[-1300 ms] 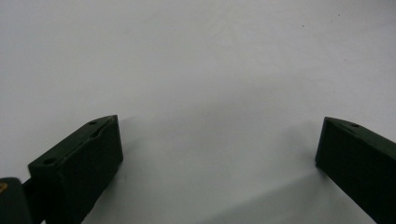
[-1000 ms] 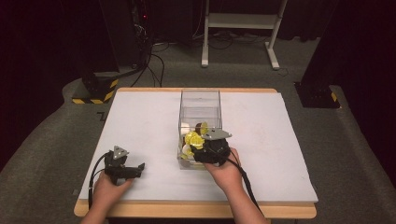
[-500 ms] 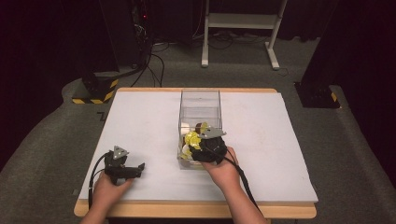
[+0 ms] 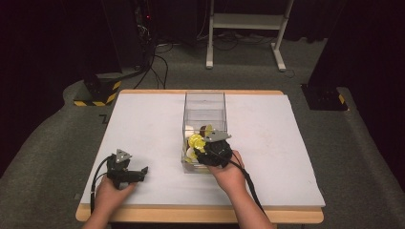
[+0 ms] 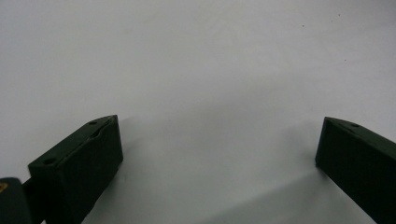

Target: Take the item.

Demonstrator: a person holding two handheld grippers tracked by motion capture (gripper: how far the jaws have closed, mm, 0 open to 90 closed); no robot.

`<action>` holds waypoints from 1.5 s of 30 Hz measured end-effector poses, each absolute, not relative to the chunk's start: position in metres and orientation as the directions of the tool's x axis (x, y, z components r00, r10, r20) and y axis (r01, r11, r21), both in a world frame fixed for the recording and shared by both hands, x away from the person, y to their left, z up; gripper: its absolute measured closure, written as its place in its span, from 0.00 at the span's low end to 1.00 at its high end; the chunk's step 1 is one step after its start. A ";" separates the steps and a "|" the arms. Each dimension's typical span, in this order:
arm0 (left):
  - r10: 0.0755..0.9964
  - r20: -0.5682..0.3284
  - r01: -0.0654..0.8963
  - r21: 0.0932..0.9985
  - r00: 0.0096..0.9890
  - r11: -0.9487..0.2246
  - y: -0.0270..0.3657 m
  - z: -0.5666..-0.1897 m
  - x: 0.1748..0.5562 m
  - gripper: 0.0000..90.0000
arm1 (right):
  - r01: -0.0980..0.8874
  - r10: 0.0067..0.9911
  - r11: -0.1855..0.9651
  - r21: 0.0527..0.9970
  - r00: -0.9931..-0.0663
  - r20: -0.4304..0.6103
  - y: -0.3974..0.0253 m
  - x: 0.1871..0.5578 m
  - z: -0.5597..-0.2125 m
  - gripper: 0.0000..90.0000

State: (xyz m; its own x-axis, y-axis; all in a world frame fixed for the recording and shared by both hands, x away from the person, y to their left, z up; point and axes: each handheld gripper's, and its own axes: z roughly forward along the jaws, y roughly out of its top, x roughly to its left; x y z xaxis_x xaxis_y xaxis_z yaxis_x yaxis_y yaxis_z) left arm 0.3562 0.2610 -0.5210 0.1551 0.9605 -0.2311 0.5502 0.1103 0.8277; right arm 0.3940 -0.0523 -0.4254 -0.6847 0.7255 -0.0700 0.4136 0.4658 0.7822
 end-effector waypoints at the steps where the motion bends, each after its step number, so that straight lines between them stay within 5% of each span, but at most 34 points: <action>1: 0.960 -0.232 0.550 0.828 0.155 0.111 0.261 -0.521 0.356 0.01 | 0.410 0.727 0.463 0.785 -0.683 -0.072 -0.053 0.393 -0.425 0.42; 45: 0.961 -0.230 0.549 0.828 0.156 0.110 0.261 -0.521 0.356 0.01 | 0.359 0.740 0.361 0.861 -0.672 -0.030 -0.073 0.376 -0.416 0.42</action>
